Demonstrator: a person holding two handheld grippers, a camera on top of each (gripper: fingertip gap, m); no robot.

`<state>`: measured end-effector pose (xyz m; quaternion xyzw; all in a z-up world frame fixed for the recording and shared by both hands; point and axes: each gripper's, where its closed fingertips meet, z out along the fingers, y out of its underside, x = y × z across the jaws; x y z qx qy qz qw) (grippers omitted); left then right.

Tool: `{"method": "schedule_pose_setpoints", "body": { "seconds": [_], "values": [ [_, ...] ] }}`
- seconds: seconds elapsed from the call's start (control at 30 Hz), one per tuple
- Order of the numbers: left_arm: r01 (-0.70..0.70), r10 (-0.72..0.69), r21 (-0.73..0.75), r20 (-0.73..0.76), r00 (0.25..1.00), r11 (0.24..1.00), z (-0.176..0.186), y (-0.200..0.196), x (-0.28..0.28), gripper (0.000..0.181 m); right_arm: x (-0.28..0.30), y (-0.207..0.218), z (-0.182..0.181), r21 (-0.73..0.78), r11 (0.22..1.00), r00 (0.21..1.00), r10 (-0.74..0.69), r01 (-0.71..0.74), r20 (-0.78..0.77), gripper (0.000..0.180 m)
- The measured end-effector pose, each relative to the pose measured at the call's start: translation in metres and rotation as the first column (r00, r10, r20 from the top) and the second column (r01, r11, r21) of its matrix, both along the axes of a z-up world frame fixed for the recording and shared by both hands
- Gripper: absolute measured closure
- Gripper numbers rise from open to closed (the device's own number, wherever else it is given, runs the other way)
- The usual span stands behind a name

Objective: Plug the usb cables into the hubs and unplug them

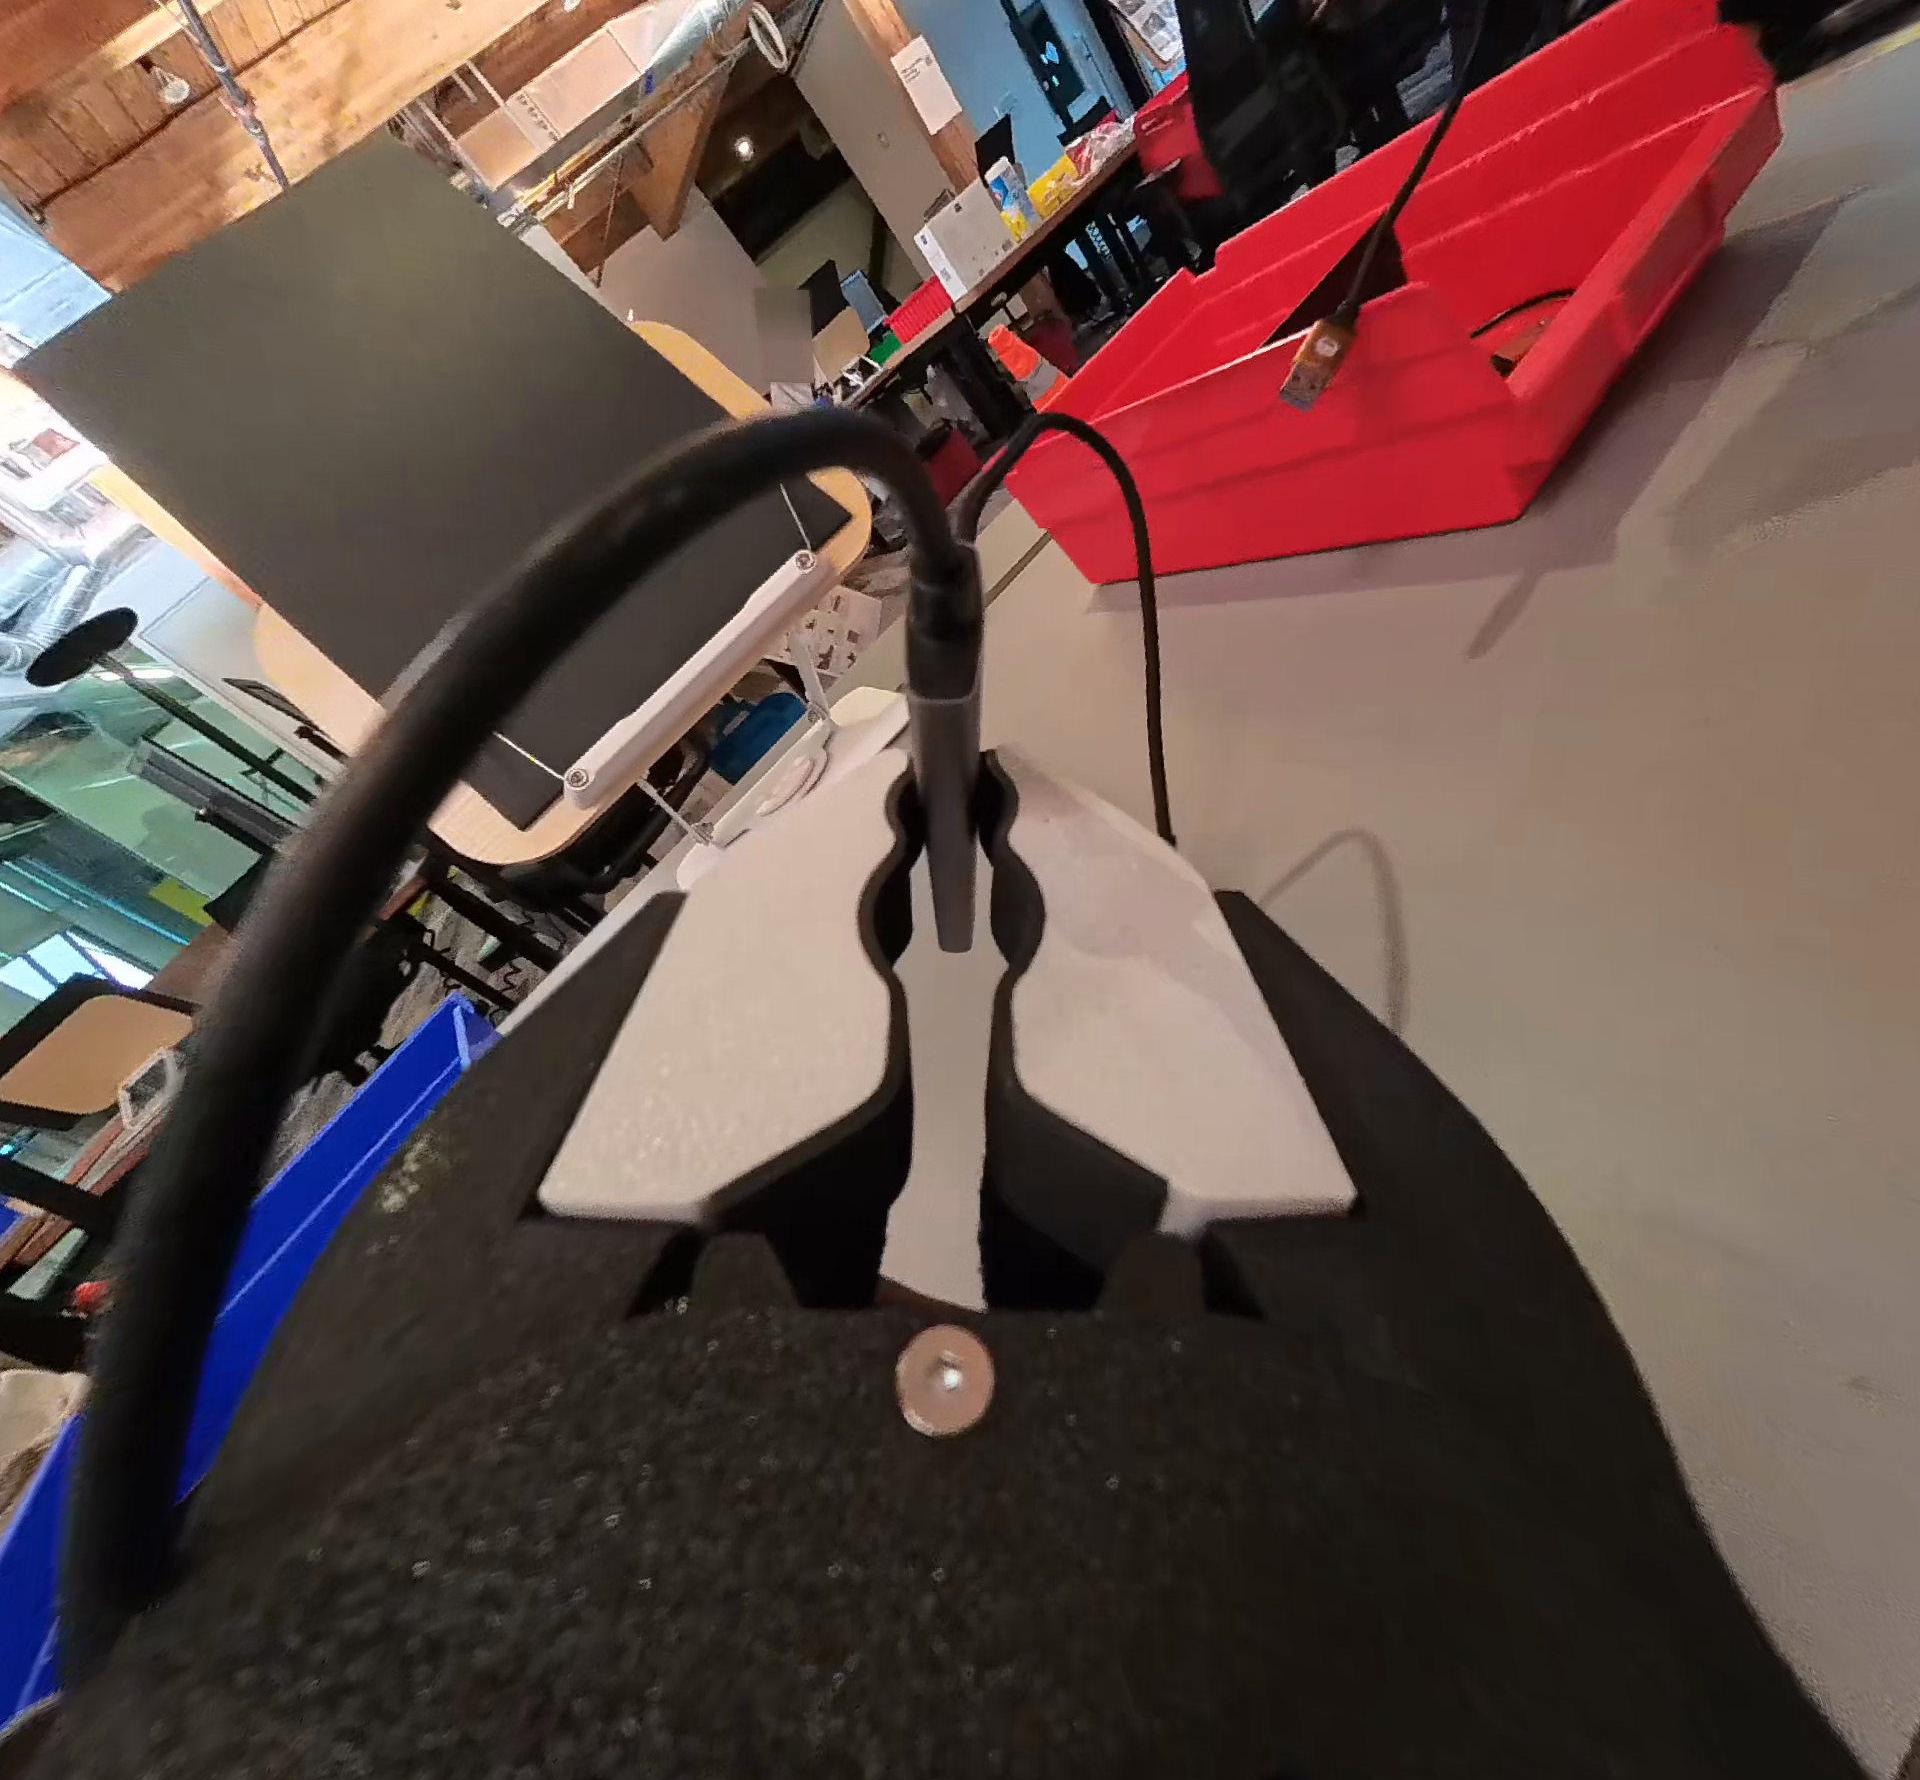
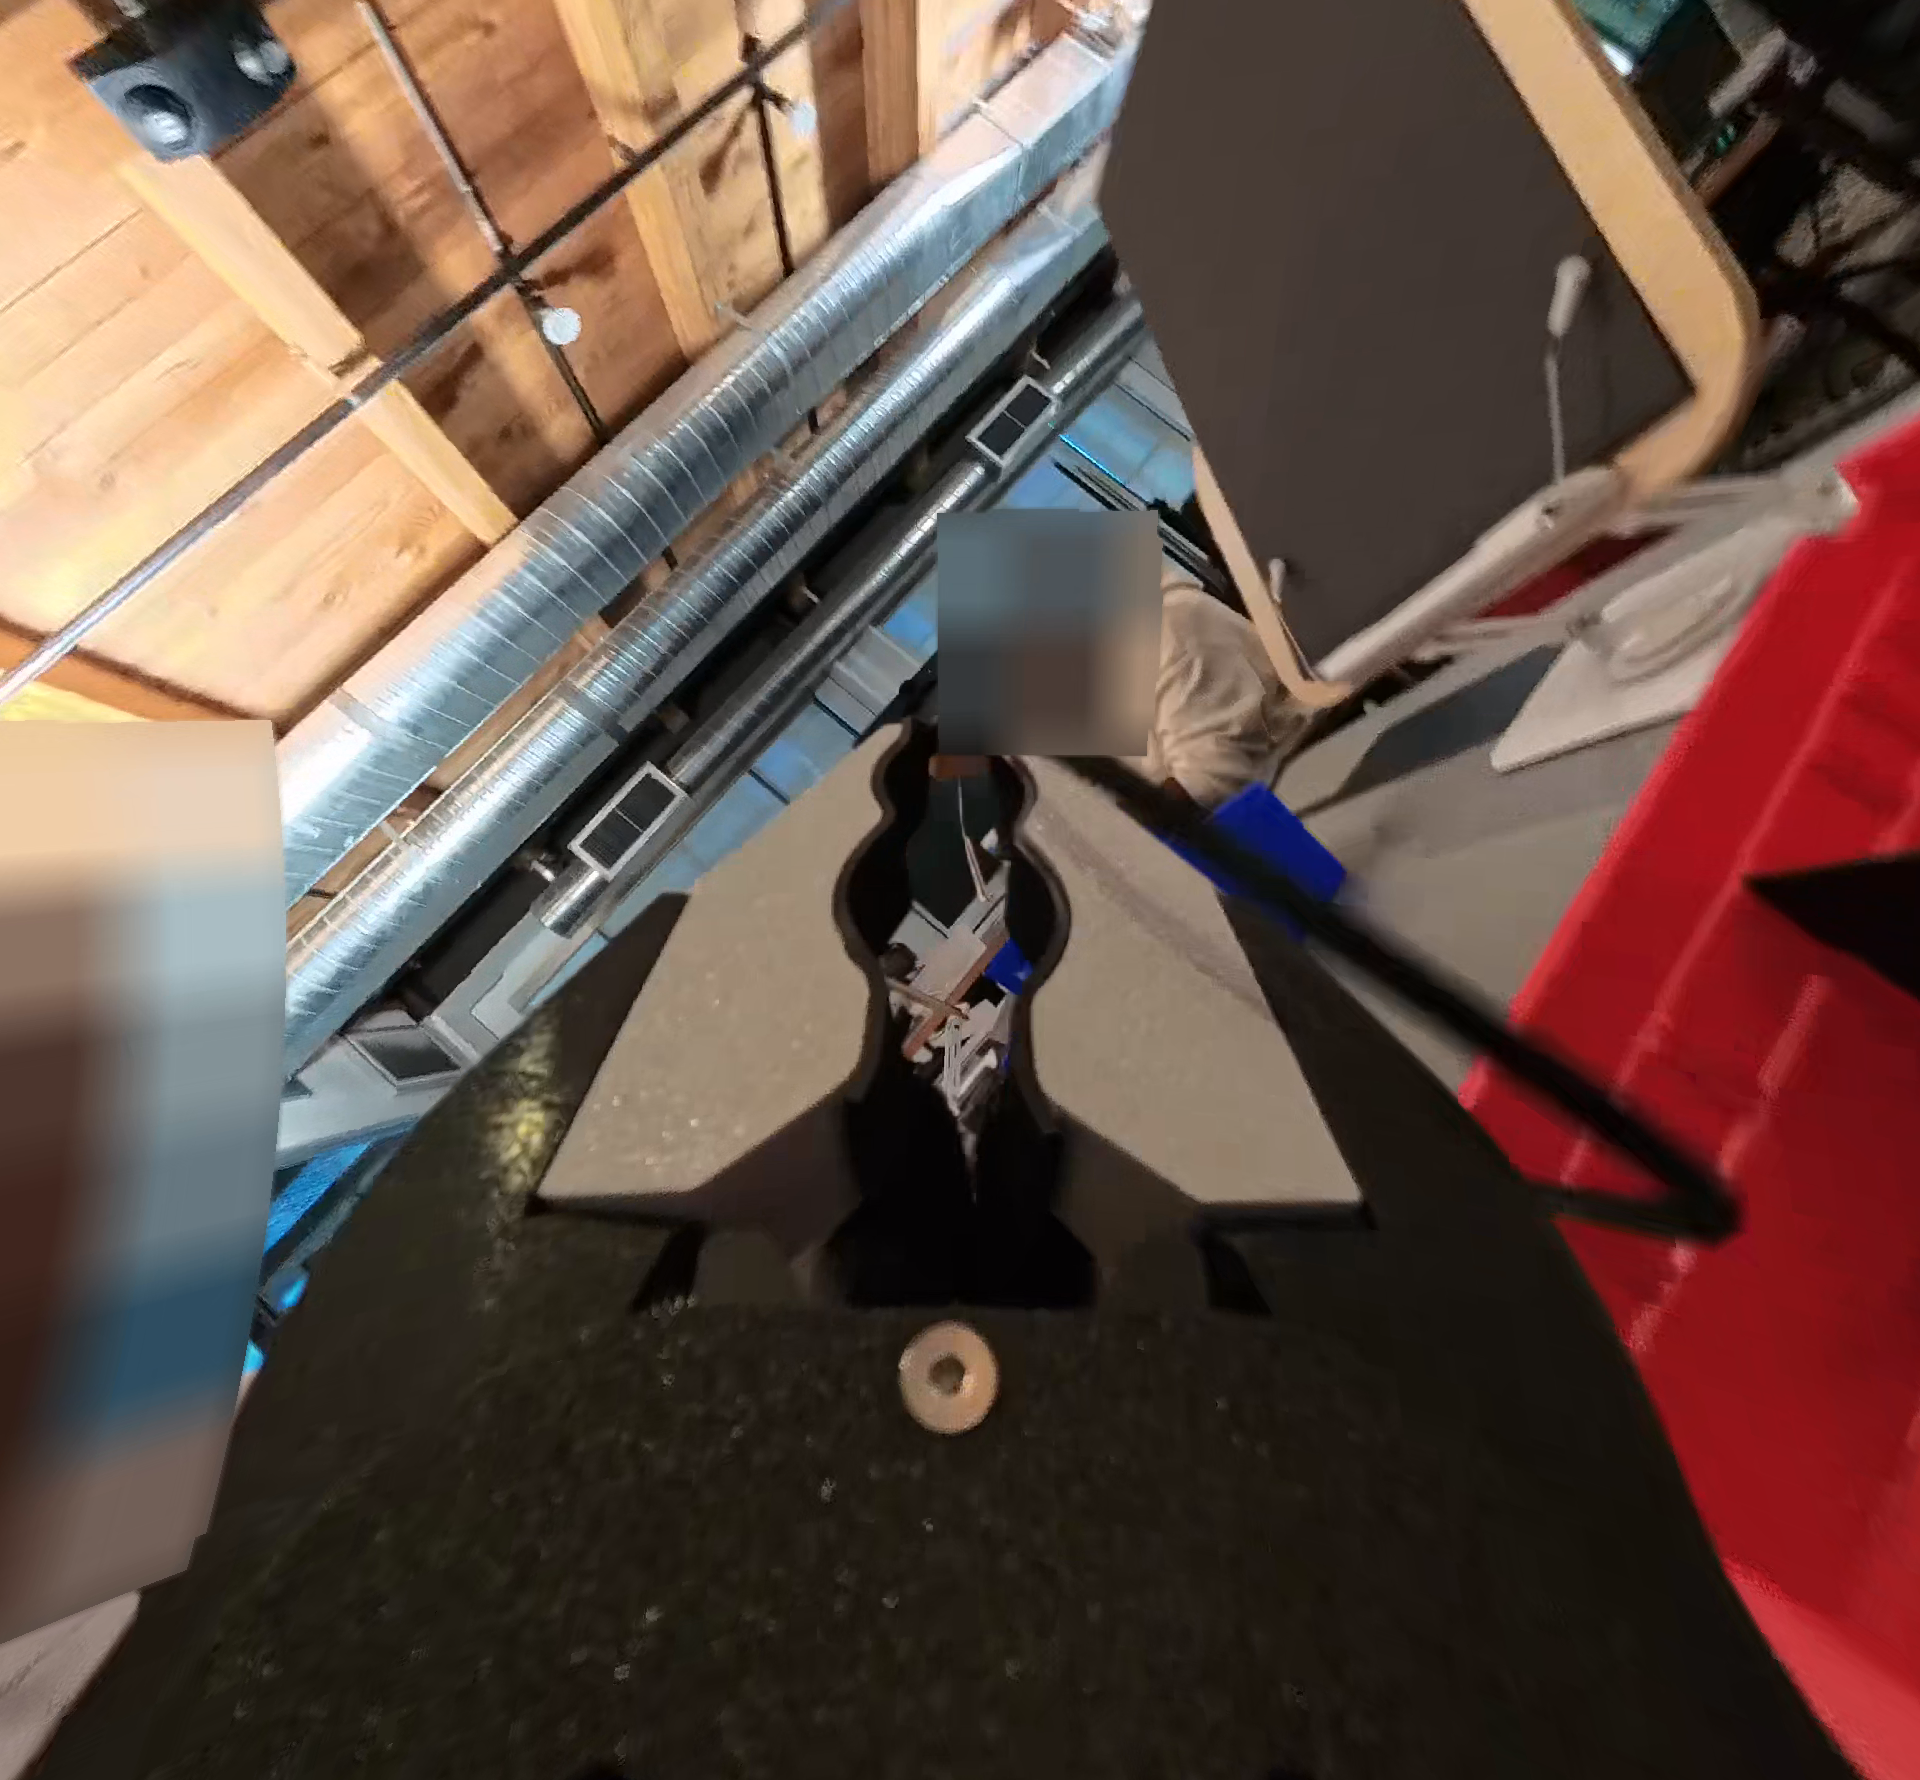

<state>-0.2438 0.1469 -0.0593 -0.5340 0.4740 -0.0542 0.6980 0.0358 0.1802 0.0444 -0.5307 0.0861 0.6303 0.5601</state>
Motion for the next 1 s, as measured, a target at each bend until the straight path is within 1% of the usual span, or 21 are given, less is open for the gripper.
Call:
{"method": "schedule_pose_setpoints", "body": {
  "seconds": [0.07,0.13,0.23,0.3,0.4,0.47,0.53,0.63,0.8,0.87,0.93,0.97,1.0],
  "values": [
    [0.0,0.0,-0.008,0.005,1.0,1.0,0.0,0.001,-0.001,0.171,0.004,-0.011,0.022,0.063,0.998,0.998,-0.024,0.02,0.064,0.172],
    [0.0,0.001,-0.02,0.007,1.0,1.0,-0.001,0.003,-0.002,0.171,0.005,-0.022,0.044,0.13,0.991,0.994,-0.023,0.009,0.103,0.171],
    [0.002,-0.002,-0.044,0.014,1.0,0.999,-0.003,0.005,-0.002,0.171,0.0,-0.028,0.058,0.157,0.987,0.99,-0.008,-0.014,0.139,0.171],
    [0.005,-0.004,-0.052,0.018,1.0,0.999,-0.003,0.005,-0.002,0.171,-0.008,-0.033,0.067,0.174,0.983,0.99,0.033,-0.056,0.134,0.172],
    [0.007,-0.007,-0.046,0.008,1.0,0.999,-0.003,0.004,-0.002,0.171,-0.028,-0.044,0.082,0.218,0.969,0.982,0.076,-0.114,0.176,0.171],
    [0.009,-0.009,-0.04,0.003,1.0,0.999,-0.003,0.003,-0.002,0.171,-0.032,-0.044,0.09,0.244,0.965,0.978,0.046,-0.097,0.205,0.171],
    [0.014,-0.014,-0.039,0.0,1.0,0.999,-0.004,0.002,-0.001,0.171,-0.026,-0.039,0.095,0.255,0.964,0.979,0.026,-0.079,0.203,0.171],
    [0.022,-0.023,-0.046,-0.014,1.0,0.999,-0.006,0.0,0.001,0.171,-0.012,-0.029,0.096,0.228,0.971,0.993,0.05,-0.074,0.111,0.171],
    [0.025,-0.026,-0.031,-0.032,0.999,0.999,-0.007,-0.001,0.002,0.171,-0.005,-0.015,0.076,0.164,0.984,0.997,0.068,-0.075,0.048,0.17],
    [0.026,-0.027,-0.036,-0.034,0.999,0.999,-0.009,0.0,0.003,0.171,-0.002,-0.006,0.063,0.123,0.989,0.997,0.081,-0.083,0.019,0.17],
    [0.027,-0.029,-0.046,-0.033,0.999,0.999,-0.01,0.0,0.003,0.171,0.003,0.009,0.036,0.043,0.996,0.997,0.074,-0.075,0.025,0.17],
    [0.028,-0.029,-0.05,-0.033,0.999,0.998,-0.011,0.001,0.003,0.171,0.008,0.022,0.012,-0.038,0.998,0.997,0.05,-0.048,0.061,0.171],
    [0.028,-0.03,-0.053,-0.035,0.999,0.998,-0.011,0.001,0.003,0.171,0.012,0.035,-0.02,-0.142,0.99,0.989,0.016,0.005,0.148,0.17]
  ]
}}
